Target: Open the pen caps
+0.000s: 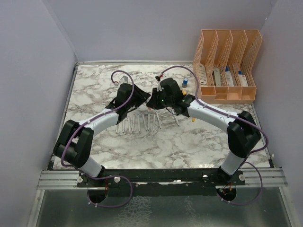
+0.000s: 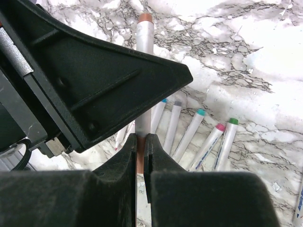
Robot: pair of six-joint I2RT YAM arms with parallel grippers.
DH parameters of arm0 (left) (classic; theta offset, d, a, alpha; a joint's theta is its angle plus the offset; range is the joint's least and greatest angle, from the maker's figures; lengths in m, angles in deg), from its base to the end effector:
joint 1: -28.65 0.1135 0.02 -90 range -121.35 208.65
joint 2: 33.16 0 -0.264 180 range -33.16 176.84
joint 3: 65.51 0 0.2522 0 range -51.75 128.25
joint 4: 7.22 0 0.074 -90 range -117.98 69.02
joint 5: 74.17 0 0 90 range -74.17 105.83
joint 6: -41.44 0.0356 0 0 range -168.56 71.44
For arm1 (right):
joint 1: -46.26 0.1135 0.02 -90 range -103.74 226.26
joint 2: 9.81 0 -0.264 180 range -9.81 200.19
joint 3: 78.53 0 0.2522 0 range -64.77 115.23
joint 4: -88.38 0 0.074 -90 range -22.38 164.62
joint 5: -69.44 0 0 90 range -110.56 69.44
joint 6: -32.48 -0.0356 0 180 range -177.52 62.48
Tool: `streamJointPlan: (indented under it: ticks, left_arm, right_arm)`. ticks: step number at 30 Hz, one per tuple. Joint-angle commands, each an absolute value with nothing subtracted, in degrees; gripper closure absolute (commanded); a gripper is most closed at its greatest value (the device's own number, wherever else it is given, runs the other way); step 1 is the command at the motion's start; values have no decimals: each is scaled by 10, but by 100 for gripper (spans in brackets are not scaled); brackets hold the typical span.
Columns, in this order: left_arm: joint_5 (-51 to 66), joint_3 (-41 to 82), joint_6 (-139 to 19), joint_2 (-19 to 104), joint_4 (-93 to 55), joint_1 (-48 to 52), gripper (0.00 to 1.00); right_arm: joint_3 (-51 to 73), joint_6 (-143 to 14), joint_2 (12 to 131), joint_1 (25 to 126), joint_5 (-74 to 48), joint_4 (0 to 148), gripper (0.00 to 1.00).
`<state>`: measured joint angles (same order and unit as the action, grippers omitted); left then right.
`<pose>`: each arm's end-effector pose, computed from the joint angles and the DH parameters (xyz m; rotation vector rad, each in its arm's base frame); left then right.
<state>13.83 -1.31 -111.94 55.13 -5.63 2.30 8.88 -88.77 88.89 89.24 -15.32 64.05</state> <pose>0.3073 -0.1536 0.2325 -0.6496 2.0176 -1.0252 0.2877 0.2725 0.2613 -0.2905 2.2957 0.8015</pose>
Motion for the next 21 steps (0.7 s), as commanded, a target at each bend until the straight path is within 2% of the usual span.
streamJointPlan:
  ticks: [1,3,5,6,9,12,21]
  left_arm:
    - [128,-18,-1122,556,-31,21,72]
    - [126,-19,-1121,555,-31,21,81]
    - [124,-20,-1120,554,-30,21,96]
    - [123,-20,-1120,554,-30,21,100]
    - [123,-21,-1118,551,-28,21,100]
    - [124,-17,-1116,549,-29,22,100]
    - [117,-6,-1115,549,-29,22,100]
  right_arm:
    - [86,-890,869,886,-142,660,99]
    - [86,-888,866,886,-143,661,99]
    - [85,-880,862,885,-142,663,99]
    - [87,-872,861,885,-139,662,96]
    - [104,-850,863,882,-136,635,65]
    - [109,-835,862,881,-137,615,50]
    - [114,-825,872,881,-118,582,51]
